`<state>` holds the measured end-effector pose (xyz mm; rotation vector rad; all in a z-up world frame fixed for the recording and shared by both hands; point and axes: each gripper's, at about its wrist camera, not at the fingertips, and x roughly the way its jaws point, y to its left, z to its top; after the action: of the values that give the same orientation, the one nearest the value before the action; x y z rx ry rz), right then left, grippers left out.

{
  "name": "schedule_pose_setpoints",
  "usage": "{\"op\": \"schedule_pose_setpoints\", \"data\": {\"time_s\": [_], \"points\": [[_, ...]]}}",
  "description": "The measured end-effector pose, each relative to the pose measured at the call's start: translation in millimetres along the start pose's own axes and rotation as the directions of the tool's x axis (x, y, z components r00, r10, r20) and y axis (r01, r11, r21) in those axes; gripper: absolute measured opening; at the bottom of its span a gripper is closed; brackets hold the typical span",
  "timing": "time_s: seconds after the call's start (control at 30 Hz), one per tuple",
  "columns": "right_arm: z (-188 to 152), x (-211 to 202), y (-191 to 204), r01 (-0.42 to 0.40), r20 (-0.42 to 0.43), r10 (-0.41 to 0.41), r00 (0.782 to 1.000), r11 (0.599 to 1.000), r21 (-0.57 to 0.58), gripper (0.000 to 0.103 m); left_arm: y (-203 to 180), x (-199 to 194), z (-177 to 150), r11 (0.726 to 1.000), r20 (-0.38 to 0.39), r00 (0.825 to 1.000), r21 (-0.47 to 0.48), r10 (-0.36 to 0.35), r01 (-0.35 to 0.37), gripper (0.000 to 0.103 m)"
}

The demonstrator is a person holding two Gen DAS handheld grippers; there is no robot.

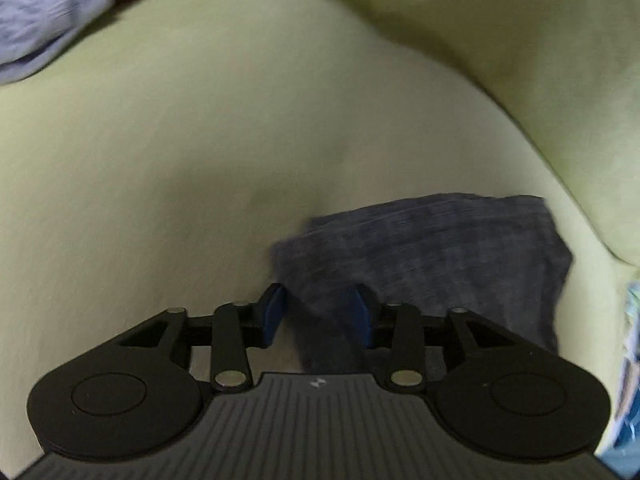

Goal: Fold clothes
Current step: 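Grasp the folded shorts' edge with the left tool while the right tool holds the opposite edge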

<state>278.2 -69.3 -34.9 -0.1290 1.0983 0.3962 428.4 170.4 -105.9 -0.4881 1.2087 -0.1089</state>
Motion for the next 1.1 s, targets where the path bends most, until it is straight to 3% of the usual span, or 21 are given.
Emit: {"op": "schedule_pose_setpoints", "data": {"time_s": [0.1,0.27,0.33,0.4,0.53,0.6,0.63,0.67,0.77,0.8,0.87,0.9,0.93,1.03,1.1], "points": [[-16,-2,8,0.053,-0.033,-0.051,0.998,0.996,0.077,0.041,8,-2,-2,0.999,0.007,0.999,-0.015,-0.047,0.047,0.046],[-26,-1,19,0.087,-0.030,-0.084,0.996,0.993,0.077,0.042,17,1,-7,0.995,0.039,0.995,-0.027,-0.092,0.093,0.045],[-28,0,21,0.088,-0.025,-0.087,0.996,0.993,0.083,0.042,22,2,-8,0.992,0.054,0.992,-0.045,-0.114,0.116,0.039],[-27,2,22,0.089,-0.026,-0.087,0.996,0.991,0.098,0.042,29,3,-10,0.990,0.066,0.990,-0.056,-0.122,0.126,0.007],[-33,5,21,0.082,-0.025,-0.080,0.996,0.991,0.105,0.042,40,2,-9,0.982,0.079,0.987,-0.112,-0.142,0.150,0.003],[-34,8,19,0.077,-0.024,-0.074,0.997,0.991,0.109,0.043,19,-7,-5,0.985,0.115,0.979,-0.019,-0.168,0.172,0.002],[-34,10,18,0.074,-0.024,-0.072,0.997,0.991,0.112,0.043,7,-13,-1,0.976,0.127,0.967,0.026,-0.219,0.218,0.002],[-34,12,18,0.072,-0.023,-0.070,0.997,0.991,0.113,0.043,-8,-24,5,0.948,0.150,0.937,0.082,-0.316,0.307,0.002],[-35,13,19,0.074,-0.016,-0.073,0.997,0.992,0.102,0.045,-33,-44,10,0.870,0.184,0.859,0.233,-0.477,0.434,0.002],[-36,13,19,0.075,-0.013,-0.074,0.997,0.992,0.105,0.045,-36,-46,10,0.859,0.184,0.851,0.262,-0.492,0.440,0.002],[-38,13,20,0.080,-0.012,-0.079,0.997,0.992,0.099,0.046,-26,-21,12,0.906,0.153,0.906,0.228,-0.394,0.356,0.002],[-39,14,22,0.085,-0.012,-0.084,0.996,0.993,0.087,0.046,-8,5,13,0.951,0.103,0.954,0.156,-0.283,0.266,0.002],[-40,13,23,0.089,-0.011,-0.088,0.996,0.993,0.078,0.047,7,23,14,0.979,0.048,0.982,0.095,-0.184,0.179,0.002],[-41,12,26,0.100,-0.013,-0.099,0.995,0.994,0.054,0.047,24,29,17,0.980,0.040,0.980,0.032,-0.196,0.195,0.004],[-42,11,26,0.104,-0.015,-0.104,0.994,0.993,0.054,0.047,17,24,20,0.979,0.053,0.980,0.077,-0.194,0.190,0.004]]}}
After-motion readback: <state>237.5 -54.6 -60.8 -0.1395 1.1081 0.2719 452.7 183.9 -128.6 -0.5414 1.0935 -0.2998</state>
